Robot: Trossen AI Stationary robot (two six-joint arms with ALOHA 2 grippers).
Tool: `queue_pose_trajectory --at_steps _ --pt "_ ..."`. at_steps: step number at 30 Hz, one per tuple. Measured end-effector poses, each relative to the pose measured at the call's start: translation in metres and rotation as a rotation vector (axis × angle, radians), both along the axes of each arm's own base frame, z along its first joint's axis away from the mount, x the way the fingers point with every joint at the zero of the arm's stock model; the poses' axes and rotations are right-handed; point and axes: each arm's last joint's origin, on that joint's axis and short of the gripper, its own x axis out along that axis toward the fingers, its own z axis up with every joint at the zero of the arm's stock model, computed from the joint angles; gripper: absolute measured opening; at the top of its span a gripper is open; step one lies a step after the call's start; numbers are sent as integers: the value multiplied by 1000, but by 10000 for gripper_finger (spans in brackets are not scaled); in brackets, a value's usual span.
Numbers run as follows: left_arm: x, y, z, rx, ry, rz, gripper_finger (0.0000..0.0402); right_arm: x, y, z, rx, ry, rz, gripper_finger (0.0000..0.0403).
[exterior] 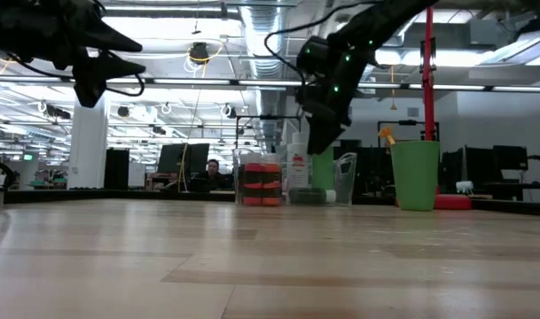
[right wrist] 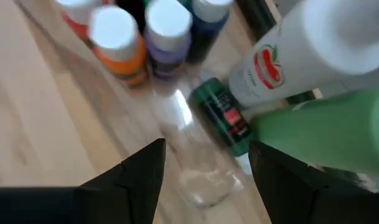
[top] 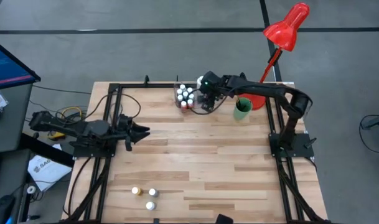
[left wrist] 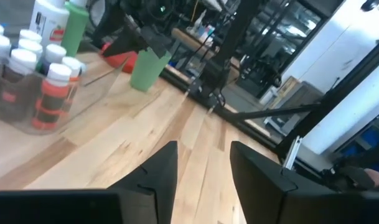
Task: Pick & Place Paint Supplies
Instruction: Adjust the paint bottles in the transparent bin
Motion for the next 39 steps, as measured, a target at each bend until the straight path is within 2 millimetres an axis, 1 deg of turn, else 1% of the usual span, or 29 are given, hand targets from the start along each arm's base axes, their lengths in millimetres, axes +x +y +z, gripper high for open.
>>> queue_pose_trajectory --at_steps 10,15,19,28,39 --pt "2 0 -2 -23 12 3 157 7 -14 -39 -5 132 106 226" --pt "2 0 -2 -23 13 3 159 9 -23 -55 -30 180 110 226" --pt "2 0 -2 -23 13 3 159 9 -26 -59 -44 195 118 226" --pt "2 0 -2 -23 15 3 159 9 -28 -60 -52 206 207 217" --pt "2 0 -2 -22 15 3 159 4 -22 -61 65 208 319 219"
